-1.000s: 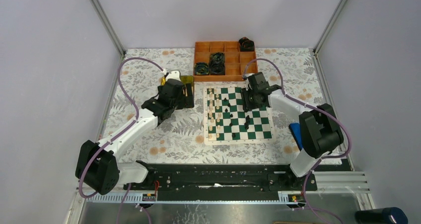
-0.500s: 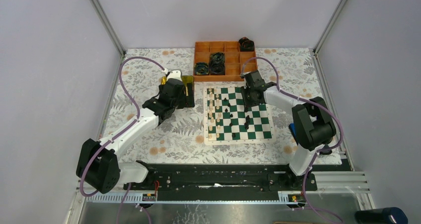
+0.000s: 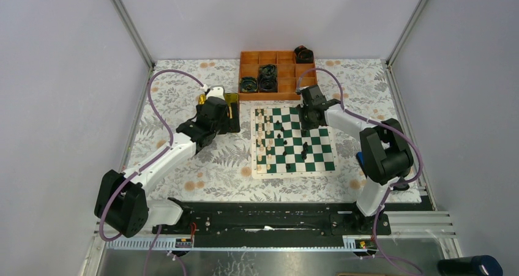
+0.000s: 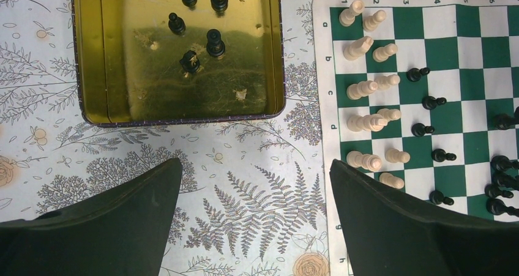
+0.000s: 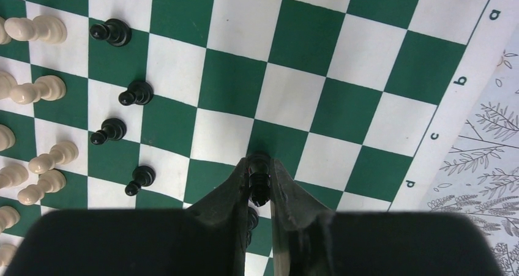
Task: Set up the chess pieces on the board
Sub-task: Pick up the chess piece from the chessboard, then place the chess piece on the chessboard.
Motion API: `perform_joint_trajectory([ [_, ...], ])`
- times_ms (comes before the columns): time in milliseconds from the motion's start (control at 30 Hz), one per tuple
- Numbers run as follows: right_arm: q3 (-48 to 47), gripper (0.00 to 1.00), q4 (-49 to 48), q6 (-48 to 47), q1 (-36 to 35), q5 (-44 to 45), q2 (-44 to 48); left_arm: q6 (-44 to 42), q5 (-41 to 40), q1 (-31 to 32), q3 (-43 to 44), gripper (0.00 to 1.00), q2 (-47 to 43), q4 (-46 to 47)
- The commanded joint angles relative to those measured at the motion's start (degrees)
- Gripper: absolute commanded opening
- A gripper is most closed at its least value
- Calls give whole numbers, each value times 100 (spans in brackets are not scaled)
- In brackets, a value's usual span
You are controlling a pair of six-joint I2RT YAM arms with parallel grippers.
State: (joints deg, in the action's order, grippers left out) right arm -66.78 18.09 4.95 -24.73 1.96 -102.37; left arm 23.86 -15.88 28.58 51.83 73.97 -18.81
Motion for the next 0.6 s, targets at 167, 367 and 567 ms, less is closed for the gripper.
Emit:
perform_joint_trajectory([
  [167, -225, 5, 219, -225, -10, 584, 516, 96, -98, 34, -41, 99, -127, 219],
  [367, 80, 5, 99, -175, 340, 801, 906, 136, -126, 34, -73, 99, -249, 133],
  [567, 304, 5, 78, -58, 710, 894, 1084, 162, -103, 34, -98, 99, -295, 74],
])
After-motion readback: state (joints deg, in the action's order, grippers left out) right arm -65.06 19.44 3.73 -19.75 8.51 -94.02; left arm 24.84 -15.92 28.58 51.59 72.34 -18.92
